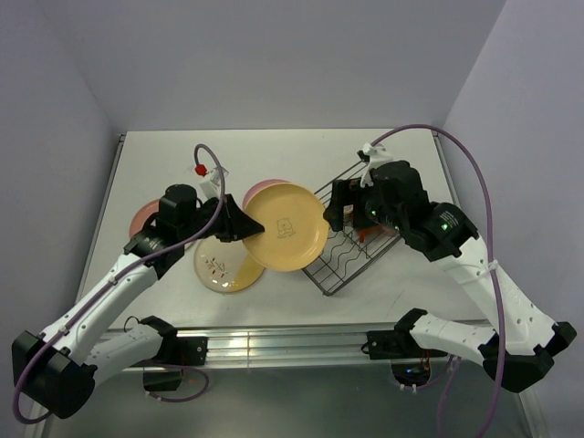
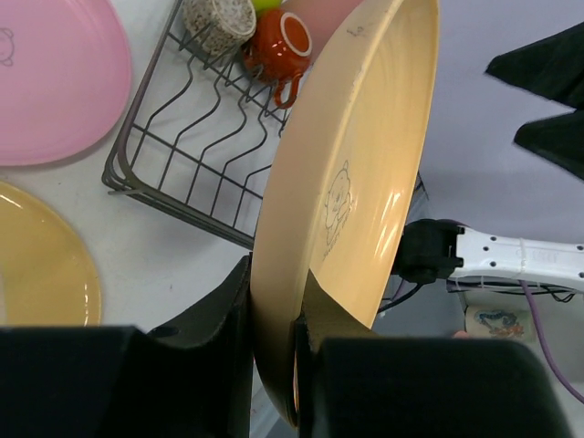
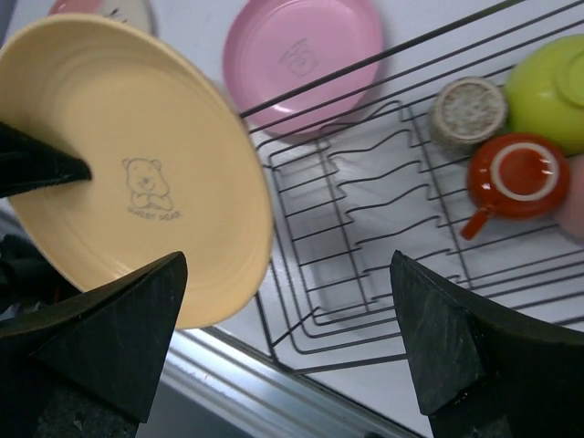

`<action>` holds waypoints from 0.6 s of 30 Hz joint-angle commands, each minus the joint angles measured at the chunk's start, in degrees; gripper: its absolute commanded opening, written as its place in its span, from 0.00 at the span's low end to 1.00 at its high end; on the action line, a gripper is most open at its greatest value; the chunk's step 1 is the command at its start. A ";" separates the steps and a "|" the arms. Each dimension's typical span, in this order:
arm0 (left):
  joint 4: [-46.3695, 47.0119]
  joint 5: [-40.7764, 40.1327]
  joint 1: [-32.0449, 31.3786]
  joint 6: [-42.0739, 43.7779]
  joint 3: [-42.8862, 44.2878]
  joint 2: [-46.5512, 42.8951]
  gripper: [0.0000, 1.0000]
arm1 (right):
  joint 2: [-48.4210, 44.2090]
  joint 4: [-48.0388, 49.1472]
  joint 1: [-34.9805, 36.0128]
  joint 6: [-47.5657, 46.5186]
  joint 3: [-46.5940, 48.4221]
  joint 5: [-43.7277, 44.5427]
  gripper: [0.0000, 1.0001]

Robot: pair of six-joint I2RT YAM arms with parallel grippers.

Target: Load the mixed dishes into the dish rack

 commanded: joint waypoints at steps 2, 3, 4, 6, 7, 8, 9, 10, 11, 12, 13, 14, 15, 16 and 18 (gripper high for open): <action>0.88 0.38 -0.16 1.95 2.50 1.08 0.00 | -1.98 -0.04 0.27 -2.91 0.79 11.83 1.00; 2.02 0.64 -0.08 2.30 2.41 0.56 0.00 | -2.24 0.23 0.27 -4.83 0.61 12.01 1.00; 2.56 0.91 -0.16 3.08 2.24 0.29 0.00 | -2.42 0.76 0.27 -5.46 0.43 11.67 1.00; 4.39 0.91 -0.16 3.97 1.89 -1.19 0.00 | -3.03 2.25 0.01 -7.21 0.43 9.66 0.94; 5.19 0.73 -0.16 4.84 1.19 -1.81 0.00 | -3.04 2.52 -0.16 -7.66 0.78 7.82 0.92; 6.07 0.56 -0.08 5.20 0.66 -2.34 0.00 | -2.77 2.96 -0.51 -7.92 1.57 5.10 0.91; 6.86 0.47 -0.08 5.72 0.31 -3.57 0.00 | -2.68 3.22 -0.43 -8.36 1.92 4.12 0.91; 8.00 0.29 -0.08 6.60 -0.48 -4.10 0.00 | -2.60 3.57 -0.52 -8.54 2.27 2.19 0.91; 8.53 0.21 -0.16 6.78 -0.83 -4.89 0.00 | -2.42 4.01 -0.52 -8.54 2.54 0.95 0.91; 9.06 0.12 -0.08 7.31 -1.27 -5.24 0.00 | -2.25 4.10 -0.52 -9.06 2.63 -0.54 0.91; 10.20 0.29 -0.16 7.49 -2.06 -5.60 0.00 | -2.07 4.19 -0.52 -9.24 2.63 -1.42 0.91; 10.90 0.38 -0.16 7.49 -2.42 -5.86 0.00 | -1.72 4.36 -0.52 -9.33 2.72 -3.17 0.91; 11.52 0.47 -0.16 7.66 -3.20 -6.47 0.00 | -1.63 4.54 -0.43 -9.68 2.72 -4.84 0.89; 11.70 0.47 -0.08 7.75 -3.56 -6.74 0.00 | -1.54 4.80 -0.52 -10.12 2.46 -5.90 0.87; 13.90 0.82 -0.08 8.28 -4.00 -7.01 0.00 | -2.15 6.47 -0.43 -11.09 1.67 -8.98 0.84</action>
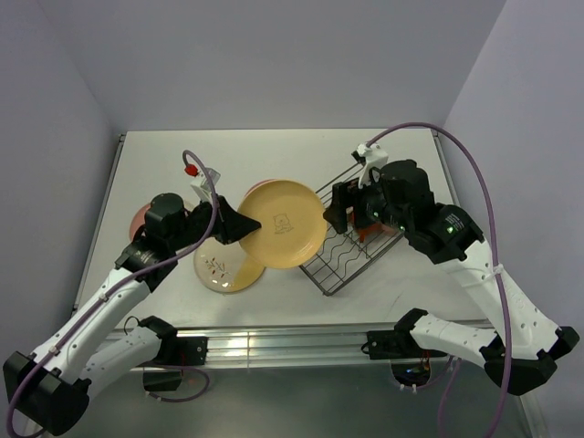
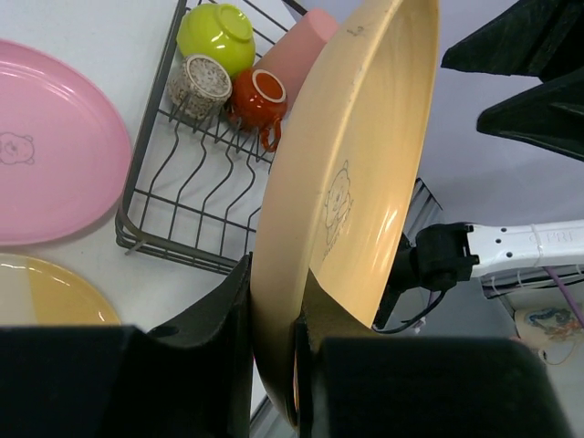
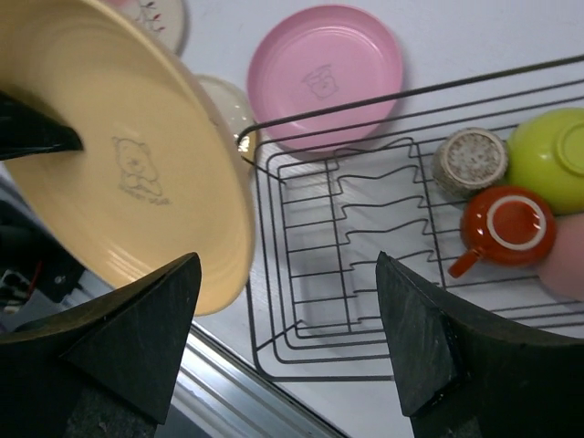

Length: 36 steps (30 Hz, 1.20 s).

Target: Load the mixed dishes into the dish rack

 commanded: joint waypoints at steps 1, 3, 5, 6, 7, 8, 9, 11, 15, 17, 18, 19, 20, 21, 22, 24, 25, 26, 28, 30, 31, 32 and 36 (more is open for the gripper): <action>7.06 0.58 -0.16 2.79 -0.68 -1.15 0.00 | -0.84 4.85 -0.23 -3.15 0.68 -6.80 0.84; 6.88 0.58 -0.08 4.10 -0.24 -0.80 0.00 | -1.81 6.61 -0.23 -4.73 0.15 -9.60 0.83; 6.45 0.40 -0.08 5.07 0.28 -0.45 0.00 | -2.51 8.28 -0.23 -5.96 -0.46 -11.11 0.83; 6.18 0.49 -0.16 6.12 0.46 -0.19 0.00 | -2.60 8.64 -0.23 -7.10 -0.55 -11.64 0.81; 6.01 0.49 -0.16 6.57 1.07 -0.10 0.00 | -2.60 8.99 -0.32 -7.72 -0.47 -11.99 0.80; 6.09 -0.03 -0.08 7.01 1.25 -0.18 0.00 | -2.26 8.99 -0.32 -8.69 -0.12 -12.08 0.76; 6.09 -0.47 -0.16 7.45 1.51 -0.18 0.00 | -2.08 8.64 -0.32 -8.70 0.23 -11.65 0.74; 6.00 -3.01 -0.16 8.59 2.31 -0.36 0.00 | -2.42 8.46 -0.32 -7.38 0.76 -7.53 0.73; 6.71 -9.76 -0.69 10.44 3.97 1.04 0.00 | -5.85 9.52 -0.32 0.33 -0.73 0.82 0.72; 6.01 -14.43 -2.53 11.76 5.82 2.10 0.00 | -6.73 6.90 -0.32 3.33 0.06 9.31 0.70; 5.74 -19.76 -4.62 12.72 6.61 3.41 0.00 | -6.47 5.32 -0.32 7.61 0.76 12.76 0.70; 5.39 -23.12 -5.86 13.16 8.27 4.29 0.00 | -5.86 3.30 -0.41 9.39 3.37 15.66 0.70; 5.39 -26.81 -7.44 13.43 9.15 5.08 0.00 | -4.46 -0.46 -0.50 10.63 4.79 17.95 0.70; 4.08 -33.28 -10.42 14.21 11.34 7.18 0.00 | -3.93 -1.89 -0.58 12.55 5.94 20.94 0.70; 2.85 -36.91 -12.01 14.66 12.67 8.42 0.00 | -3.49 -3.21 -0.67 13.27 7.78 22.01 0.70; 1.61 -44.39 -16.66 15.71 15.04 11.41 0.00 | -3.48 -5.15 -0.67 13.63 8.50 22.98 0.70; 1.44 -49.99 -17.82 15.98 15.66 12.29 0.00 | -4.44 -5.59 -0.67 13.02 8.59 22.90 0.71; 1.43 -52.66 -18.87 16.15 16.10 14.04 0.00 | -5.06 -5.95 -0.67 12.58 8.50 23.07 0.71; 1.26 -60.11 -21.95 17.55 17.60 15.89 0.00 | -7.77 -6.39 -0.67 12.05 7.80 24.74 0.72; 1.87 -64.26 -24.84 19.92 18.56 18.70 0.00 | -10.07 -5.95 -0.59 10.91 6.40 24.22 0.74; 1.87 -68.11 -25.56 20.72 19.09 19.76 0.00 | -11.90 -5.86 -0.67 10.64 6.13 24.13 0.75; 1.87 -69.54 -26.17 21.51 19.62 21.94 0.00 | -12.44 -6.30 -0.67 10.64 6.13 23.96 0.76; 6.59 -73.33 -28.37 27.31 19.89 24.86 0.00 | -13.06 -9.02 -0.67 10.38 7.35 22.90 0.77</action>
